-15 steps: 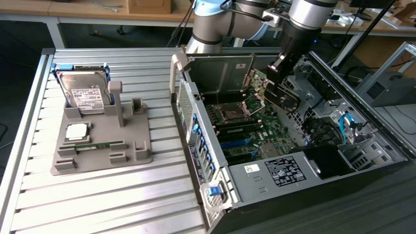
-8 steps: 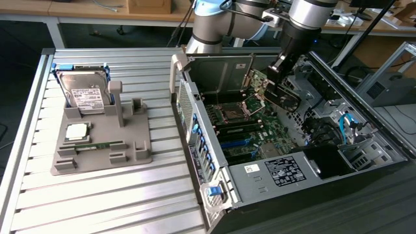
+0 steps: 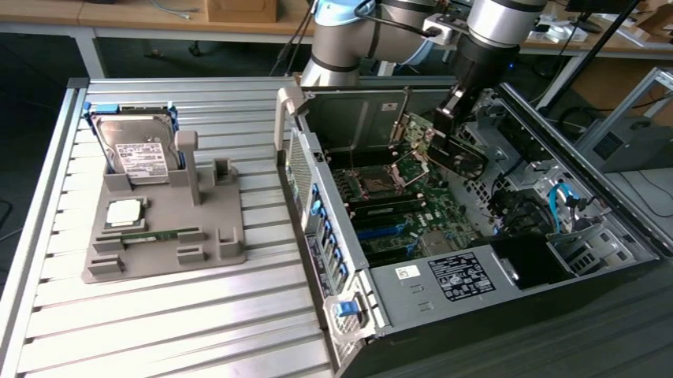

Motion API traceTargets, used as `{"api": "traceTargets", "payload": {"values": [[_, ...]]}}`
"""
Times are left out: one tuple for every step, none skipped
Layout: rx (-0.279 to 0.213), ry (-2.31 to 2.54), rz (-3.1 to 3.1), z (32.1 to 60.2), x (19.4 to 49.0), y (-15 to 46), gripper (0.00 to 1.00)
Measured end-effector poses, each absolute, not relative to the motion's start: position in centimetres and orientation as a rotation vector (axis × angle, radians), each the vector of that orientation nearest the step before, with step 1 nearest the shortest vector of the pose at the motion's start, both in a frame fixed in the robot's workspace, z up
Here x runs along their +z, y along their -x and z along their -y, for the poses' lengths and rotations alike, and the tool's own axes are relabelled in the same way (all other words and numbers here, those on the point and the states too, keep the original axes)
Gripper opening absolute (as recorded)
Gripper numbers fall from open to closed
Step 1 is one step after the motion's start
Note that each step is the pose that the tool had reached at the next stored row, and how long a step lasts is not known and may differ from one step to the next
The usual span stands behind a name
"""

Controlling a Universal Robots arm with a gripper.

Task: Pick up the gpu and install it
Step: 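Insert the gpu into the slot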

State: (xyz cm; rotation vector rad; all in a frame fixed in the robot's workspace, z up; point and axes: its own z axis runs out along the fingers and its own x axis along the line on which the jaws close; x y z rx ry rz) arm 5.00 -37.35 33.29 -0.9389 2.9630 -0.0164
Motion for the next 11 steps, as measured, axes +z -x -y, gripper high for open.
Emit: {"api": "traceTargets", "payload": {"values": [[-0.016,0.951,-2.959,37.35,33.29,-5.0,0.27],[-0.016,0.965,-2.955,37.35,33.29,-5.0,0.27],[-0.016,0.973,-2.952,37.35,33.29,-5.0,0.27],[-0.016,0.982,-2.949,37.35,33.29,-5.0,0.27],[-0.016,0.989,-2.947,37.35,33.29,-5.0,0.27],[-0.015,0.995,-2.944,37.35,33.29,-5.0,0.27],[-0.015,1.002,-2.942,37.34,33.29,-5.0,0.27],[-0.015,1.009,-2.94,37.35,33.29,-5.0,0.27],[-0.015,1.015,-2.938,37.34,33.29,-5.01,0.27],[-0.015,1.023,-2.935,37.35,33.29,-5.0,0.27],[-0.015,1.028,-2.933,37.35,33.29,-5.0,0.27]]}}
